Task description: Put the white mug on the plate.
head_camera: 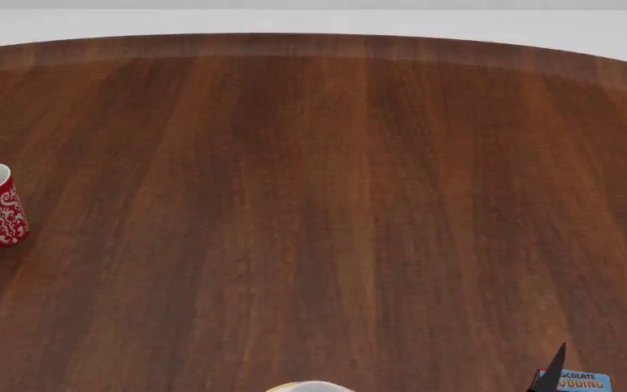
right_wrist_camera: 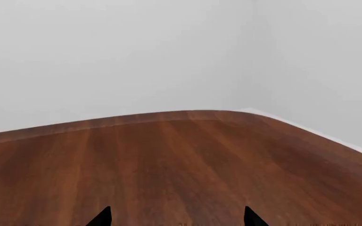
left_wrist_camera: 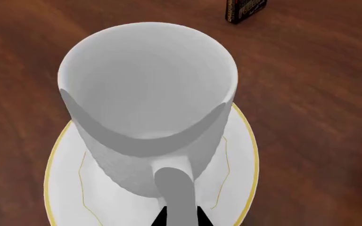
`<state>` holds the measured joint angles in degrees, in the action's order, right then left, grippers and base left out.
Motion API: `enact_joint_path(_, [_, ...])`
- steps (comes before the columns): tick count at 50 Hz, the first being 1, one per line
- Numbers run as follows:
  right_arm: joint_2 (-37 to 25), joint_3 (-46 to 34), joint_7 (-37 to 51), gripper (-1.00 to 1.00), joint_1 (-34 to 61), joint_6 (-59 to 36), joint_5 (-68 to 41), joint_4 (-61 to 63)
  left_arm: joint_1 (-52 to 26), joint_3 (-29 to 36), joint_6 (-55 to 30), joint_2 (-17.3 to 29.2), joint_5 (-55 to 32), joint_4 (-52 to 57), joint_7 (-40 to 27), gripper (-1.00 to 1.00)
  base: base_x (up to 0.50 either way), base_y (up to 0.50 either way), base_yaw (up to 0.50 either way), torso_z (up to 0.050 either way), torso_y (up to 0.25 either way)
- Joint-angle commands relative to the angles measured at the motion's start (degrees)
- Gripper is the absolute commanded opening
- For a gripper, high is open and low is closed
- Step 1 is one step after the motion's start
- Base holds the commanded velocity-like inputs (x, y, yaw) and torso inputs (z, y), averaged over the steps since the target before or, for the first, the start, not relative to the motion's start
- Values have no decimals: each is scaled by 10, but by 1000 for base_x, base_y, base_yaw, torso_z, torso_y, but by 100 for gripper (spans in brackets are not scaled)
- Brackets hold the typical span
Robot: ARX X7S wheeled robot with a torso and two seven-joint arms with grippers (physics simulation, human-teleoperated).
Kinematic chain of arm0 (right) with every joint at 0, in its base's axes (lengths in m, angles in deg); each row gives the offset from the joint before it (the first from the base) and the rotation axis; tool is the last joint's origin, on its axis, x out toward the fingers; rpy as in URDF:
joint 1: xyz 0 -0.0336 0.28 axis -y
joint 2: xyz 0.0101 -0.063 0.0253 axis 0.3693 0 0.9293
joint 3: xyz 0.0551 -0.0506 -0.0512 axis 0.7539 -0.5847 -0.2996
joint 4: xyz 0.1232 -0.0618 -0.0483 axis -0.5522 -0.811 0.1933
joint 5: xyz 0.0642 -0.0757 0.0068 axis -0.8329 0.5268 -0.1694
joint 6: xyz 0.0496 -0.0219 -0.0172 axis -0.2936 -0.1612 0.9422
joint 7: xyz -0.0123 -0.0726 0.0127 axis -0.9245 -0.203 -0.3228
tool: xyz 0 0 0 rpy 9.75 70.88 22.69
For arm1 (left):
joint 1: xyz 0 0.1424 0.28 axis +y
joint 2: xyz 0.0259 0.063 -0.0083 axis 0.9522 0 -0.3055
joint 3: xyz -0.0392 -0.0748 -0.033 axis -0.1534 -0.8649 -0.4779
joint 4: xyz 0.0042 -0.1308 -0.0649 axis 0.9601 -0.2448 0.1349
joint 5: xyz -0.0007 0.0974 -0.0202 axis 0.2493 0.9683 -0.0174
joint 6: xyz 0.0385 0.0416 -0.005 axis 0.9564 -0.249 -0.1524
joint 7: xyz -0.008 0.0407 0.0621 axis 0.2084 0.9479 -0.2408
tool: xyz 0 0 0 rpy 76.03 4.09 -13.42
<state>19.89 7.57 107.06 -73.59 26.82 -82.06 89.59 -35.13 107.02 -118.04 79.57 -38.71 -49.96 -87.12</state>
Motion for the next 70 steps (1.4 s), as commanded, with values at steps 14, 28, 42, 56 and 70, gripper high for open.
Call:
enact_joint_path(14, [-4, -6, 4, 100, 1, 2, -2, -2, 11, 1, 13, 2, -5, -6, -6, -100, 0, 0, 0, 0, 1])
enact_joint_path(28, [-7, -9, 9, 100, 1, -2, -4, 3, 14, 2, 16, 3, -8, -10, -5, -100, 0, 0, 0, 0, 0])
enact_joint_path(42, [-9, -12, 11, 100, 4, 0, -5, -2, 13, 4, 20, 4, -6, -18, -6, -100, 1, 0, 0, 0, 0])
enact_joint_path(56, [-12, -15, 13, 100, 6, 0, -7, 0, 15, 7, 13, 12, -13, 3, -4, 100, 0, 0, 0, 0, 0])
enact_joint_path(70, [-14, -18, 15, 100, 6, 0, -10, 4, 17, 8, 3, 20, -16, 26, -10, 100, 0, 0, 0, 0, 0])
